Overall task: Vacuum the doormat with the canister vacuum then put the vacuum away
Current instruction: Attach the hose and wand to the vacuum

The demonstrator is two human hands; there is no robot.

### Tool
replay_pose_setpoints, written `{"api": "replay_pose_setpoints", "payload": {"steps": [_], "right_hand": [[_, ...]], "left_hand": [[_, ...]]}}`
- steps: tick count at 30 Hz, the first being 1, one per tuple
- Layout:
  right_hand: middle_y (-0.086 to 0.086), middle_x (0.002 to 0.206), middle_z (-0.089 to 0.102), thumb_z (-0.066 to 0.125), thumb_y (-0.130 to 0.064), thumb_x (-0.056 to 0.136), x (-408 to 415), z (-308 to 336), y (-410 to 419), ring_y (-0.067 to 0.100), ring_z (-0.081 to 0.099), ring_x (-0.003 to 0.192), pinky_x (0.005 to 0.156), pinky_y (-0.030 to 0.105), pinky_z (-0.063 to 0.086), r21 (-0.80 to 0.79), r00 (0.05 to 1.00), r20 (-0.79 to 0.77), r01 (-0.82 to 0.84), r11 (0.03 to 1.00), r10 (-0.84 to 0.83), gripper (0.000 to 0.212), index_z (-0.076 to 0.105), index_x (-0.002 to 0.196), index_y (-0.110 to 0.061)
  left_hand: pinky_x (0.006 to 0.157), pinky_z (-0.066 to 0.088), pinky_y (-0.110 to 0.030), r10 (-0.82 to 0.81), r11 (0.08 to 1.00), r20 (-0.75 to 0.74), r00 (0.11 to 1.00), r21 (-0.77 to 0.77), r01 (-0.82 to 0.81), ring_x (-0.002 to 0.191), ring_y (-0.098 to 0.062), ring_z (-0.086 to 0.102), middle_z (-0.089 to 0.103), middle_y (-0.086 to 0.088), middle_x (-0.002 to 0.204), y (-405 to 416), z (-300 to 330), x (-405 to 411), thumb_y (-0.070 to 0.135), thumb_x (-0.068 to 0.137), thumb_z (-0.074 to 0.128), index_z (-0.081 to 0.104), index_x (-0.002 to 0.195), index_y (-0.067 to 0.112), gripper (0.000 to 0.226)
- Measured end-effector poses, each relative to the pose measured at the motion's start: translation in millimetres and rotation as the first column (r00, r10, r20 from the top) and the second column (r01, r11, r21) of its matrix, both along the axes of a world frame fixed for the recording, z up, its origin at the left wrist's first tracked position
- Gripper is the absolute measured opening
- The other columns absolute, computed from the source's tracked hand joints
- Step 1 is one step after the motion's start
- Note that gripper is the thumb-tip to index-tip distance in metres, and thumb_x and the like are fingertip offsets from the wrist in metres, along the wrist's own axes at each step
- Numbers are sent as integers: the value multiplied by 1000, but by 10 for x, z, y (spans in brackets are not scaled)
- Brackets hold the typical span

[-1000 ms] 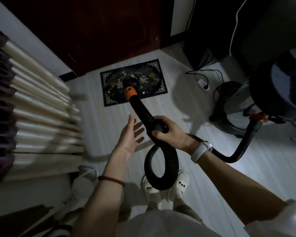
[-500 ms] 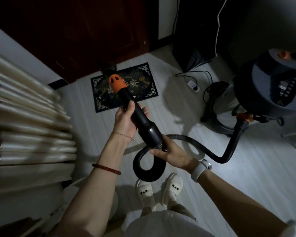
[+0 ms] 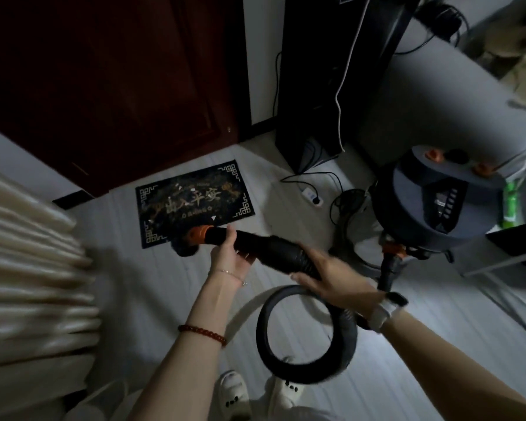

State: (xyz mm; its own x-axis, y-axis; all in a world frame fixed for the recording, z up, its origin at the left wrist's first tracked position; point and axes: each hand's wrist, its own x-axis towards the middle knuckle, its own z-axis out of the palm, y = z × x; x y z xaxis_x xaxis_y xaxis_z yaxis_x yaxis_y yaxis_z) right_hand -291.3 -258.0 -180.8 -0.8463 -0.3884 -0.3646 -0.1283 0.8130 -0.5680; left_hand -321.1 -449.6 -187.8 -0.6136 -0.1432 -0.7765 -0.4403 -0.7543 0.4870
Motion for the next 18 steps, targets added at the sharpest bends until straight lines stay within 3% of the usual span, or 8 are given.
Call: {"api": "replay_pose_setpoints", "payload": {"steps": [3,7,12,16,18], "right_hand": [[7,134,51,52,-48,86,183,-365,-104,22,52,117,92,22,39,-132,980,197,32,991,-5,74,18,146,-20],[0,121,62,49,-37,92,177,-430,-250,12,59,105,94,28,46,-203,965,240,153,967,-103,53,35,140,-21],[2,124,56,44,-30,94,-236,-394,-180,17,54,112,98,32,43,-178,927,53,374,910,-371,42,41,135,-20],[8,125,55,48,-22,93,-688,-413,-209,23,52,115,97,33,42,-192,845,-86,506,841,-528,37,48,129,-12],[11,123,55,49,-19,92,-900,-434,-221,25,53,113,93,33,42,-193,812,-123,545,816,-571,36,49,127,-9]], "left_hand": [[79,48,-45,-66,986,-43,997,-155,59,81,-25,60,52,-20,115,-15,-172,16,20,96,46,32,136,3,46],[73,52,-38,-300,898,-94,949,-363,248,67,-21,58,52,-8,93,-56,-219,-117,20,96,46,35,121,14,28],[46,48,-19,-639,590,-7,770,-646,483,50,-10,58,51,-5,75,-166,-264,-442,17,95,48,35,105,11,19],[48,46,-14,-803,351,54,594,-762,544,54,-7,56,51,0,73,-149,-255,-983,19,93,50,36,102,11,18],[53,47,-22,-852,282,53,521,-792,542,55,-10,55,51,1,72,-81,-258,-1244,19,93,51,37,103,10,20]]}}
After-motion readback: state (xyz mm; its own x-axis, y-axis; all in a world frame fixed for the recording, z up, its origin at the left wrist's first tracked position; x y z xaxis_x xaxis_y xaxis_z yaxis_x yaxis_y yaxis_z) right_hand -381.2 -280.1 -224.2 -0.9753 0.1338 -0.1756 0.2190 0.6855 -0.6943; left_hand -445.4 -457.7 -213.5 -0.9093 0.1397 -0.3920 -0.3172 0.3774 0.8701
